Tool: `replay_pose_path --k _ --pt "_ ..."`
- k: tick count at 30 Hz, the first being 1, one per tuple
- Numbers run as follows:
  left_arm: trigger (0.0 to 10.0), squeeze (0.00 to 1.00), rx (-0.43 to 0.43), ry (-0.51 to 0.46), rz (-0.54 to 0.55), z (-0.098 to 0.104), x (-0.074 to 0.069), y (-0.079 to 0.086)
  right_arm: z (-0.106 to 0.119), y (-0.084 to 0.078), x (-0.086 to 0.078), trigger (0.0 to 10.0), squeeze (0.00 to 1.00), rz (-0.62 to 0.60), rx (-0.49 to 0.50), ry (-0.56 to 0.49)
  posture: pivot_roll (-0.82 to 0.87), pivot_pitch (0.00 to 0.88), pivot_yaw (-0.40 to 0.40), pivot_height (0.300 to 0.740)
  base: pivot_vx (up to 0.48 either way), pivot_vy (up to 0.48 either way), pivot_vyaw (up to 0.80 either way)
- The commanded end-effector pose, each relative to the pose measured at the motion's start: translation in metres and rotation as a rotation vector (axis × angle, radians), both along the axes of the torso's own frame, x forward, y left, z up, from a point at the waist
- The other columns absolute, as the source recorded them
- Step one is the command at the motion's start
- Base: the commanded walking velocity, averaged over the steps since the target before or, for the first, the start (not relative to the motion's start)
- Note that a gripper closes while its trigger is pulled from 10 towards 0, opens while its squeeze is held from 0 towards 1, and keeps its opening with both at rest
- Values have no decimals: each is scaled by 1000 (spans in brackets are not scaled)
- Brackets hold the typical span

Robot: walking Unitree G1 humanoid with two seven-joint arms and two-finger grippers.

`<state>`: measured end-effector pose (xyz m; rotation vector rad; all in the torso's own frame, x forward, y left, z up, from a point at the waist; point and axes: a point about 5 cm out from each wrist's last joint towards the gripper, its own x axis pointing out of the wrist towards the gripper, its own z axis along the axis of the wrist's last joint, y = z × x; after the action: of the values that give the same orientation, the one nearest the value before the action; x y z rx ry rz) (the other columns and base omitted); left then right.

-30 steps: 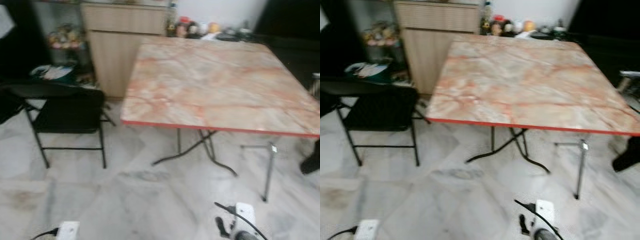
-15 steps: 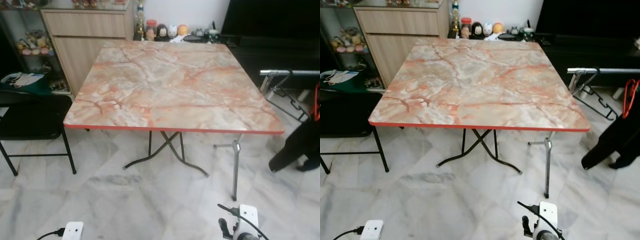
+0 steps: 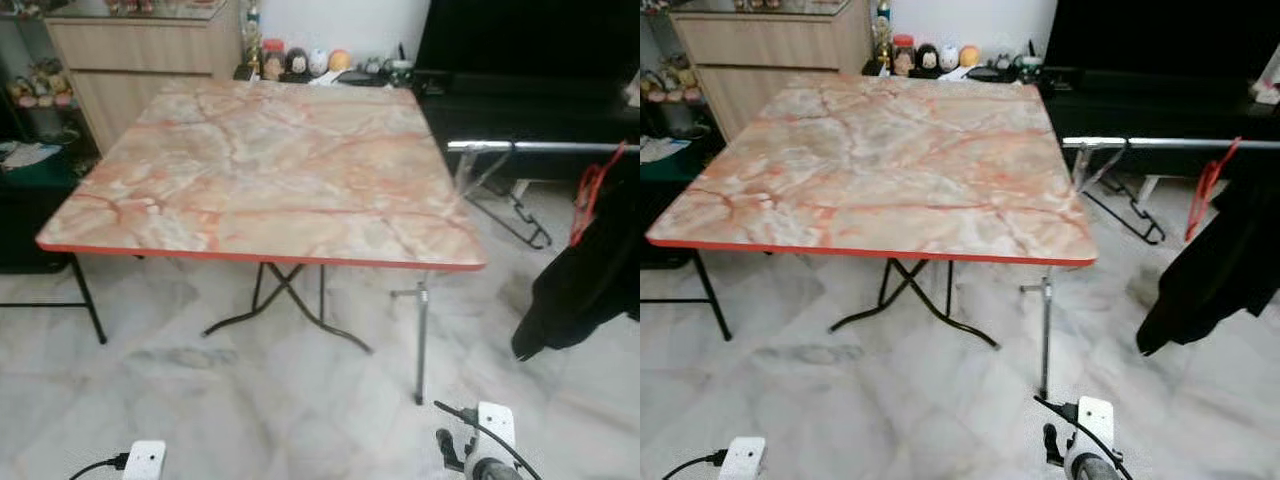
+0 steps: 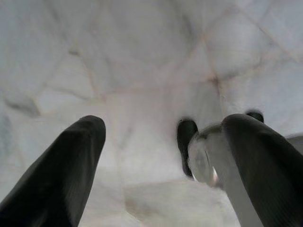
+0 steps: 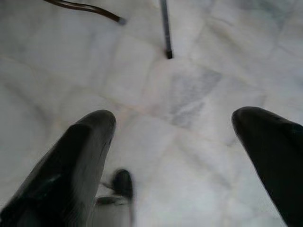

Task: Hang hanger

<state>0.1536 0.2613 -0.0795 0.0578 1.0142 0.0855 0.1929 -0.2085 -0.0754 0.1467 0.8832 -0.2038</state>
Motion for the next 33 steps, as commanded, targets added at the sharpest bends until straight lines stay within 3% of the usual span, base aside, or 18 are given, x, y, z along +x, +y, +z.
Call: replay_pose_path --k 1,33 --pt "10000 0 16 5 -22 1 1 2 1 -1 2 10000 0 -14 0 -6 -60 0 -36 740 0 -461 0" --pt "10000 0 14 16 -52 0 -1 0 0 -2 -2 10000 0 -12 -1 -7 -75 0 -36 740 0 -459 0"
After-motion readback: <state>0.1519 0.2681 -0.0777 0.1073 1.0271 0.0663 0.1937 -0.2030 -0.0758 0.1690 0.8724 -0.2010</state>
